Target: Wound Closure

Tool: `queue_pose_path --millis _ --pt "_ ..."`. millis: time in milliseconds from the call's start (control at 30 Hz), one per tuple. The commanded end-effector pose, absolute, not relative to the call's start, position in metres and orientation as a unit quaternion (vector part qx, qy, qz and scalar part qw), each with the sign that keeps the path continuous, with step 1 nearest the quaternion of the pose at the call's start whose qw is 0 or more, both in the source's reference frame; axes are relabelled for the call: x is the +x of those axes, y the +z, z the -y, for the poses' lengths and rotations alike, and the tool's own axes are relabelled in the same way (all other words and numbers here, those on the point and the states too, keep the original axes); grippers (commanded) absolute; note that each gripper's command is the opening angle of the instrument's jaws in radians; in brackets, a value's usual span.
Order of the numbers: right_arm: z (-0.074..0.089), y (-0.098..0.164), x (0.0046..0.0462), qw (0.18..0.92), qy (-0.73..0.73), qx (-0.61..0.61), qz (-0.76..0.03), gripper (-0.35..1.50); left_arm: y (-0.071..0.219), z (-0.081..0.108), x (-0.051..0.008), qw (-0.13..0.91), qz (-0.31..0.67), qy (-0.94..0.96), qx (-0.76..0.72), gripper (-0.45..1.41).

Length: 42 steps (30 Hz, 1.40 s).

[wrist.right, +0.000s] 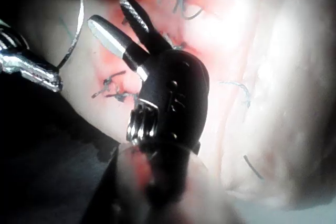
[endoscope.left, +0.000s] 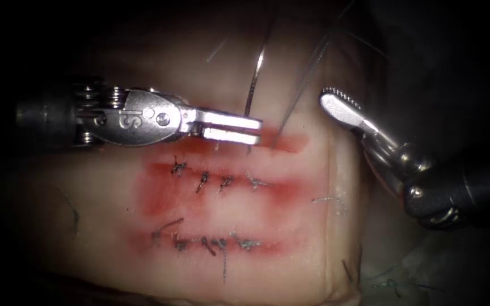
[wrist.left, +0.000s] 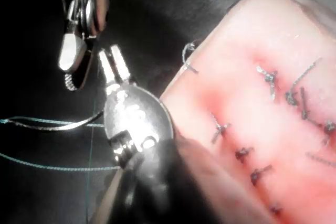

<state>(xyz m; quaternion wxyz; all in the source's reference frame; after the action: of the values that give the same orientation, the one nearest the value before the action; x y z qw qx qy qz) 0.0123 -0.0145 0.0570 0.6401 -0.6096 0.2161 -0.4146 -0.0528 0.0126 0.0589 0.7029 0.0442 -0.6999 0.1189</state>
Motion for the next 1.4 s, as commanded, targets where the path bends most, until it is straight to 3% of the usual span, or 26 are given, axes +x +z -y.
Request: queue_pose_path --millis 33,67,100,167,200,300,367,433,700,1067,1267,1367,1400 --pt "0.0148 0.0569 0.0131 0.631 -0.423 -0.609 -0.230 0.41 0.0599 -0.0124 -0.0538 0.706 0.695 0.127 0.044 -0.45" --pt "0.0148 0.0568 0.0131 0.625 -0.427 -0.608 -0.240 0.66 0.0608 -0.0115 -0.0542 0.708 0.691 0.135 0.045 -0.45" --pt "0.0149 0.0567 0.0130 0.622 -0.429 -0.608 -0.243 0.74 0.0613 -0.0110 -0.0544 0.709 0.690 0.137 0.047 -0.45" --pt "0.0154 0.0569 0.0126 0.617 -0.433 -0.608 -0.251 0.71 0.0617 -0.0106 -0.0547 0.709 0.690 0.140 0.050 -0.45" --pt "0.0158 0.0571 0.0124 0.615 -0.437 -0.603 -0.258 0.80 0.0617 -0.0105 -0.0549 0.707 0.691 0.142 0.053 -0.45" --pt "0.0162 0.0575 0.0127 0.619 -0.446 -0.593 -0.258 0.64 0.0612 -0.0107 -0.0549 0.704 0.693 0.142 0.059 -0.45" --pt "0.0166 0.0578 0.0129 0.616 -0.449 -0.593 -0.259 0.44 0.0610 -0.0107 -0.0549 0.703 0.695 0.139 0.068 -0.45" --pt "0.0168 0.0582 0.0131 0.610 -0.452 -0.594 -0.266 0.43 0.0609 -0.0107 -0.0550 0.704 0.694 0.131 0.081 -0.45" --pt "0.0160 0.0594 0.0152 0.613 -0.454 -0.600 -0.242 0.56 0.0601 -0.0105 -0.0552 0.685 0.714 0.097 0.111 -0.45" --pt "0.0141 0.0610 0.0144 0.618 -0.455 -0.605 -0.211 0.81 0.0594 -0.0100 -0.0557 0.683 0.715 0.092 0.120 -0.45" --pt "0.0138 0.0611 0.0147 0.619 -0.457 -0.605 -0.203 0.64 0.0594 -0.0096 -0.0560 0.683 0.714 0.090 0.124 -0.45" --pt "0.0137 0.0612 0.0152 0.619 -0.455 -0.608 -0.201 0.12 0.0594 -0.0092 -0.0564 0.684 0.713 0.088 0.126 -0.45" --pt "0.0136 0.0613 0.0154 0.619 -0.455 -0.608 -0.200 -0.25 0.0593 -0.0091 -0.0565 0.684 0.713 0.087 0.128 -0.45"
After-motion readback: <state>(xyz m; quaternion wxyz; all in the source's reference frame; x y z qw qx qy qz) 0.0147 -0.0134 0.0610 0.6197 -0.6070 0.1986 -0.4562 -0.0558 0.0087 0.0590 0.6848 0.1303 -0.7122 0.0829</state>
